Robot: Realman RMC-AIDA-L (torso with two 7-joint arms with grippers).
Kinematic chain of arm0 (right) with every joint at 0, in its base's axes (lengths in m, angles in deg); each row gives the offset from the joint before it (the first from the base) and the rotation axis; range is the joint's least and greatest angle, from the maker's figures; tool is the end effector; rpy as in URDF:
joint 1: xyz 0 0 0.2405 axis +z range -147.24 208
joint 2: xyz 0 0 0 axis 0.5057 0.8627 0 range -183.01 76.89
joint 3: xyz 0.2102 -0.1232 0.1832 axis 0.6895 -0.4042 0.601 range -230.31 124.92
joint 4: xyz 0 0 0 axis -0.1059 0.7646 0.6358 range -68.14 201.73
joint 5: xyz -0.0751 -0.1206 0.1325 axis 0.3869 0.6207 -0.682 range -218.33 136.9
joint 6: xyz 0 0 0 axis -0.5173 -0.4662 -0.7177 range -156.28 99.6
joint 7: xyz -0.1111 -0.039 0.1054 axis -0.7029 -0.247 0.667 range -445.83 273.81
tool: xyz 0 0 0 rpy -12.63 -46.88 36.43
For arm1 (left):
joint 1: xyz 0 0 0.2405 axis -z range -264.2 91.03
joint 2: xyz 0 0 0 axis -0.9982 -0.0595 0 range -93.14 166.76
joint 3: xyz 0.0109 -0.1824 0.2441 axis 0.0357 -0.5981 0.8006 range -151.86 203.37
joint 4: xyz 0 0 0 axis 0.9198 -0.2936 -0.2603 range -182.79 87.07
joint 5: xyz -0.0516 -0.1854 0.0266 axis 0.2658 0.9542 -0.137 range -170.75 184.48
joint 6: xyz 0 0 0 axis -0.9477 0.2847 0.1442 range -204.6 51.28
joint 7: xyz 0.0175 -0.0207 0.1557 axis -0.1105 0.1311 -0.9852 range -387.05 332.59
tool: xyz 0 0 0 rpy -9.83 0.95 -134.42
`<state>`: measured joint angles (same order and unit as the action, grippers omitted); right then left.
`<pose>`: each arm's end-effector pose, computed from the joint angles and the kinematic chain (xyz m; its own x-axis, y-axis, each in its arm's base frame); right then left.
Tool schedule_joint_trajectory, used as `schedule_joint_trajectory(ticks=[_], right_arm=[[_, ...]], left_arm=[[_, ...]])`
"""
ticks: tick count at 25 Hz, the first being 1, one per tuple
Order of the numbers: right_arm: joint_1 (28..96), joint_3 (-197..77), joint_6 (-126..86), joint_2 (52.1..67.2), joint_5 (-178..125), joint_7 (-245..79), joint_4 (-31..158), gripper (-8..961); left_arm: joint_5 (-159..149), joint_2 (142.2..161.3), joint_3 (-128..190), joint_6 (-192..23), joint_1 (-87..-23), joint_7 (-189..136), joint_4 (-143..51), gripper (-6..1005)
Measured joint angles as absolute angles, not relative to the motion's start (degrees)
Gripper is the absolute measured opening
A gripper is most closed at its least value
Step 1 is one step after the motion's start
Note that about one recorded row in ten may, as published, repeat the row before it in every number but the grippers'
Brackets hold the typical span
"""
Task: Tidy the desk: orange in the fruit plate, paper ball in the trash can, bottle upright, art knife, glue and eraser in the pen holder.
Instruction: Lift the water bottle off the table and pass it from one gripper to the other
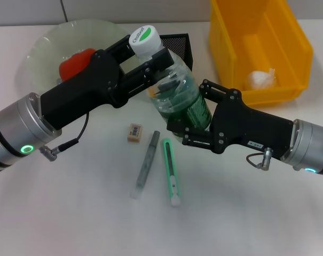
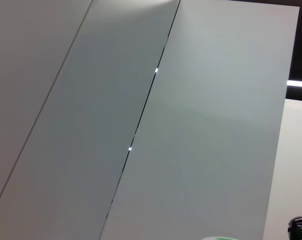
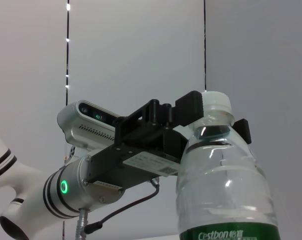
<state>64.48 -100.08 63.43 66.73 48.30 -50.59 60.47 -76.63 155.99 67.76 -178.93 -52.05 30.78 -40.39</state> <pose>0.2432 0.3147 -0.0913 0.6688 0.0498 -0.7418 -0.2294 -0.9352 -0.2697 -0.2233 0.3232 -0.0496 0.3645 0.1753 0.9145 0.4050 -0.9142 0.0139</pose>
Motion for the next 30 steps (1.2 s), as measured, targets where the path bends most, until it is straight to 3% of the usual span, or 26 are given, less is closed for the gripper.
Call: schedule_joint_trajectory(ticks=[9, 12, 30], right_arm=[[64.48, -100.10, 63.46, 66.73, 48.31, -50.62, 60.38, 762], [64.44, -100.06, 63.48, 66.73, 48.31, -50.64, 60.38, 762], [64.09, -99.88, 63.80, 66.57, 48.31, -50.24, 59.82, 778]], left_arm=[[-76.52, 155.98, 67.77, -178.58, -51.65, 30.77, -40.37, 544], [-76.52, 155.98, 68.00, -178.52, -51.50, 30.77, -40.04, 433], [-76.56, 155.99, 67.76, -178.51, -51.44, 30.78, -40.30, 433]])
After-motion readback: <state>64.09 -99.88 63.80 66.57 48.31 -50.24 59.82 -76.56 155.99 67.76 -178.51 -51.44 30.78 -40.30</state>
